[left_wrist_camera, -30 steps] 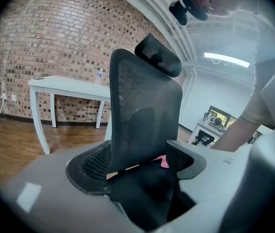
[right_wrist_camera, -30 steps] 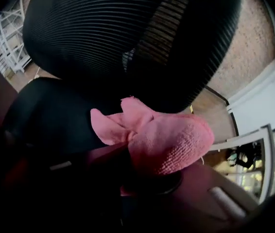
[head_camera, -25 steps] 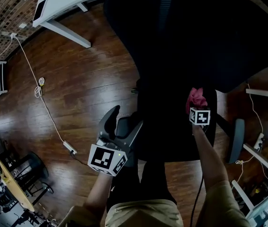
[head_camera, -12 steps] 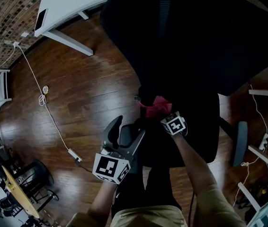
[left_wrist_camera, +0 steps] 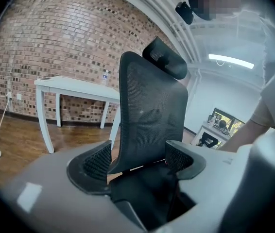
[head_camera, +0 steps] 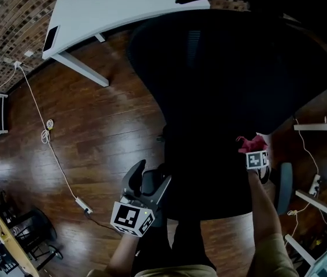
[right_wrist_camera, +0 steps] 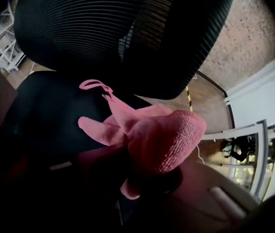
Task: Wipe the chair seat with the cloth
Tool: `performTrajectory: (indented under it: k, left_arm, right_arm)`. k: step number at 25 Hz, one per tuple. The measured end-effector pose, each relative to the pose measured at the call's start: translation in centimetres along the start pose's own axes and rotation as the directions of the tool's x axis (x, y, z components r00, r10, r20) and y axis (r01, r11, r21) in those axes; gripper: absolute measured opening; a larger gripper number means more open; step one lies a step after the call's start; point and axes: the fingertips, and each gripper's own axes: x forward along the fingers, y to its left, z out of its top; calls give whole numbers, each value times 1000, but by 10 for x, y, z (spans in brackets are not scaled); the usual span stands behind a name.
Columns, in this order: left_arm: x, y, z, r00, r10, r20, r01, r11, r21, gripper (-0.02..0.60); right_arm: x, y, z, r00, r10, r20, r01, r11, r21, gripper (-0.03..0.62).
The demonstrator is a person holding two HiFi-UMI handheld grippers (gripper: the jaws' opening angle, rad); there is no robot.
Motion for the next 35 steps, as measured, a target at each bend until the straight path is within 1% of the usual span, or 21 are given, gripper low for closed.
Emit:
performTrajectory:
  k: [2,3,5,7,8,9,10,13,14,15,17,20,21,23,26,29,31,32,33,34,35]
  left_arm:
    - [-3,1,3,1000,3,10,-3,1000,-4,327]
    - [-4,1,3,1000,3,13,-3,1000,-6,325]
    - [-6,3,1,1000,3,13,-2,1000,-6,325]
    - [-8,3,3,1000,7,6,-7,1000,-2,325]
    - [-8,2,5,1000,10,5,-10,1000,3,325]
    - [-9,0,6,1000,11,4,-11,1000,10,325]
    - [-8,-1,7,1000,12,3,-12,1000,19,325]
    - [-4,-1,2,1000,17,-10,-16,999,42,325]
    - [-4,-3,-1,1000,15,-16,-14,999,41,325]
    - [-5,-6,-5,1000,10,-22,-9,999,39,325]
    - [-4,-10,-9,1000,-3,-31,4,999,37,325]
    - [1,-19,-6,999,-23,-28,24,999,41,325]
    - [3,-23,-5,999,-31,-25,32,999,41,325]
    - [7,-31,-6,999,-45,-20,46,998,42,325]
    - [9,-31,-9,998,-49,-25,50,998,39,324]
    - [6,-25,-10,999,-41,-28,42,998,40,325]
    - [4,-24,-7,999,-33,-15,34,999,43,325]
    - [3,-24,-5,1000,-27,-9,28,999,43,325]
    - [2,-22,-3,1000,-20,-3,20,999,43,324]
    - [0,-18,-3,1000,-12,0,12,999,40,321]
    - [-2,-13,-5,1000,-4,2,4,999,35,318]
  right_arm:
    - [-9,65,19,971,216,99,-224,972,71,23]
    - [-18,110,35,921,344,182,-358,932,51,23]
    - [-48,213,60,769,574,281,-567,816,-117,23]
    - [-93,322,71,581,770,263,-708,637,-305,23]
    - [-113,366,74,502,832,237,-747,555,-366,23]
    - [-126,399,76,455,866,207,-766,500,-404,23]
    - [-129,420,75,446,877,177,-769,477,-426,23]
    - [-109,425,71,482,864,147,-758,496,-424,21]
    - [-105,413,69,492,855,162,-757,512,-406,21]
    - [-97,396,65,523,834,173,-741,546,-391,21]
    - [-68,344,50,656,736,170,-650,665,-369,21]
    - [-16,219,23,877,458,144,-409,870,-276,21]
    - [-7,172,14,929,347,126,-311,919,-240,21]
    - [-1,89,-3,987,141,77,-121,969,-216,21]
    - [-2,18,-17,999,-31,11,33,965,-261,21]
    - [6,3,-23,994,-111,-13,99,931,-351,21]
    - [5,11,-19,995,-103,8,101,949,-300,20]
    - [-2,32,-11,999,-11,42,20,976,-216,20]
    - [-14,73,2,982,157,106,-142,980,-138,20]
    - [-29,131,19,916,358,181,-342,933,-115,20]
    - [-50,196,34,812,537,230,-514,844,-157,20]
